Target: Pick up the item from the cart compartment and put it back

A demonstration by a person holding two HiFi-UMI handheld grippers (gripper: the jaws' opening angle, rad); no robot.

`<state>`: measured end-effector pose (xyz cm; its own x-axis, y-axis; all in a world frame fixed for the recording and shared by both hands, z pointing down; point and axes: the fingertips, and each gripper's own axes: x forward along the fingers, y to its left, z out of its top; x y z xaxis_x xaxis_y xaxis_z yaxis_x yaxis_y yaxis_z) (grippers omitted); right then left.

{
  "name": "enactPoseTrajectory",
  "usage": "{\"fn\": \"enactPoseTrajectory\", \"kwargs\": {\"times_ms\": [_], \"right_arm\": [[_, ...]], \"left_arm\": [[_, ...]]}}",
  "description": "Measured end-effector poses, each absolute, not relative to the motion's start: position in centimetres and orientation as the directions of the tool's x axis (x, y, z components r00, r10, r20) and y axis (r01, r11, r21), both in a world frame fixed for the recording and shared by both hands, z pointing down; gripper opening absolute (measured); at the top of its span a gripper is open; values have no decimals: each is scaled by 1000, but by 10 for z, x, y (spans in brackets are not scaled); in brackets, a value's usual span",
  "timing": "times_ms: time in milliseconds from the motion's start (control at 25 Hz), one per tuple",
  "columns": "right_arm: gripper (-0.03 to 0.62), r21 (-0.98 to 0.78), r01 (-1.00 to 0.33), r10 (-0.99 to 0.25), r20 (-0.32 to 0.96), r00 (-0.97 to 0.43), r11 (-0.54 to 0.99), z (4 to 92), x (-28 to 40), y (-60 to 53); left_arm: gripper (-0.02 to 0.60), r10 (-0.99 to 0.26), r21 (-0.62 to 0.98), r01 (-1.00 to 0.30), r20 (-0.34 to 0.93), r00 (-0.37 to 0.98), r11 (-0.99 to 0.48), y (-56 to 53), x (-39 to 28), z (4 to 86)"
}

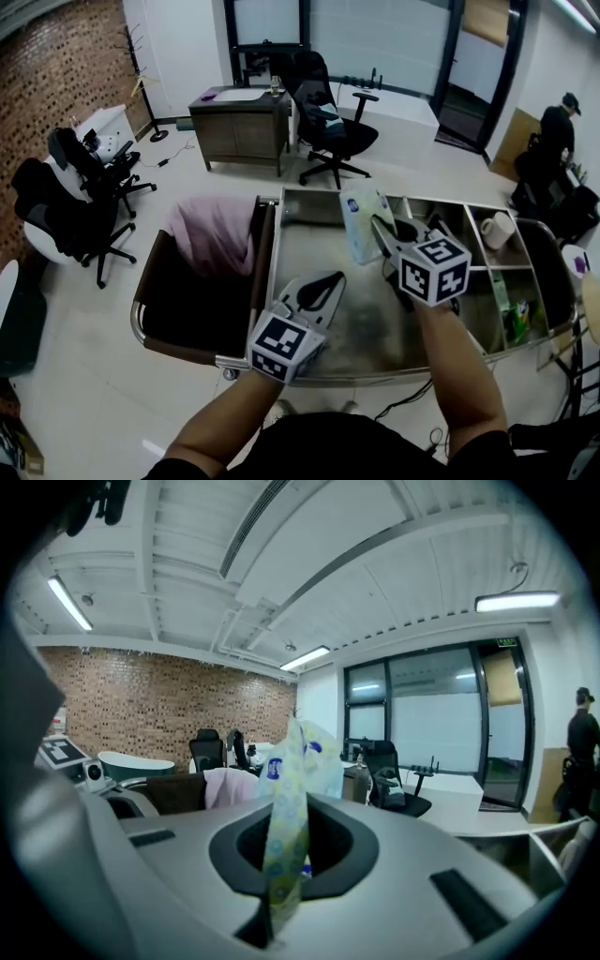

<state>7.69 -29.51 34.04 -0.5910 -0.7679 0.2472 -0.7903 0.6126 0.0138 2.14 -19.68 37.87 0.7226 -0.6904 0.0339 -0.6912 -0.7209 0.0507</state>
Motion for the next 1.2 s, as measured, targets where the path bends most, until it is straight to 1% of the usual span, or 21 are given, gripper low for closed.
{"fn": "enactPoseTrajectory", "kwargs": {"times_ms": [440,1200], "right_arm": [[14,49,-765,-708,422,-567,642,375,62,-340],[15,101,-744,-651,570,-500,660,405,33,-391]], "left_arm": [[0,-693,53,-694,39,720,-718,-198,22,379],[0,-689,56,-691,47,723,-721,-198,22,380]]}}
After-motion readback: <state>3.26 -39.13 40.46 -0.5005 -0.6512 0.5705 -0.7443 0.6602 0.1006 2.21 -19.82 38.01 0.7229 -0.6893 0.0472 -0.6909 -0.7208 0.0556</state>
